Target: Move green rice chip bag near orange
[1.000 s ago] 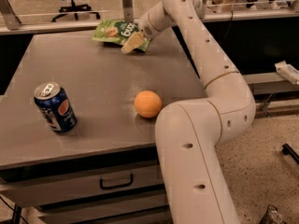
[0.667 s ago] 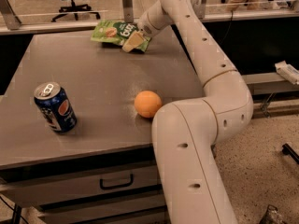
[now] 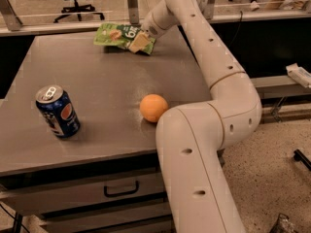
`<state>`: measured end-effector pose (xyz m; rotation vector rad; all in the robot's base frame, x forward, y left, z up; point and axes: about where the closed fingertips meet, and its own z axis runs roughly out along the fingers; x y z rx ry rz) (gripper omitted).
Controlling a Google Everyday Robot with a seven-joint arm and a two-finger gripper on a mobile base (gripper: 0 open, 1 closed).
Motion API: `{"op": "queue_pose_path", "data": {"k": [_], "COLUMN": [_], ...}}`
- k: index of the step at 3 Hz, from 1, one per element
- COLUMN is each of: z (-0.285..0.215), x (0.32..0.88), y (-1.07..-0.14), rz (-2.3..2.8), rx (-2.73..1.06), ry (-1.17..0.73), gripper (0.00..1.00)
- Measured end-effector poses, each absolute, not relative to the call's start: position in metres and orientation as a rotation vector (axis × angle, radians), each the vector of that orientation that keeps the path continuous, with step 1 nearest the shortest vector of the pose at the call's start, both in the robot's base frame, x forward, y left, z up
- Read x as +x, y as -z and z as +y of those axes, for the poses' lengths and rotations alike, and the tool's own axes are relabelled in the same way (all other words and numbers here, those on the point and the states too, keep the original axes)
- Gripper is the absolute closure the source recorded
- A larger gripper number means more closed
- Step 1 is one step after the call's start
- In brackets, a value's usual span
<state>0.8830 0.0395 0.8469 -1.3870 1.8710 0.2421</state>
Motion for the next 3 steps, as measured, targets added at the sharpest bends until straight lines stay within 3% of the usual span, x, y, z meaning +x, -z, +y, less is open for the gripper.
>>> {"op": "queue_pose_path", "data": {"k": [1,3], "z": [0.0394,0.0393], "x": [0.8829,0.8827], "y": [-0.8472,-0.8478], "rz": [1.871,1.87], "rx": [-1.387,-1.387], "ry": [-0.242,-0.242], "gripper": [1.0,1.0]}}
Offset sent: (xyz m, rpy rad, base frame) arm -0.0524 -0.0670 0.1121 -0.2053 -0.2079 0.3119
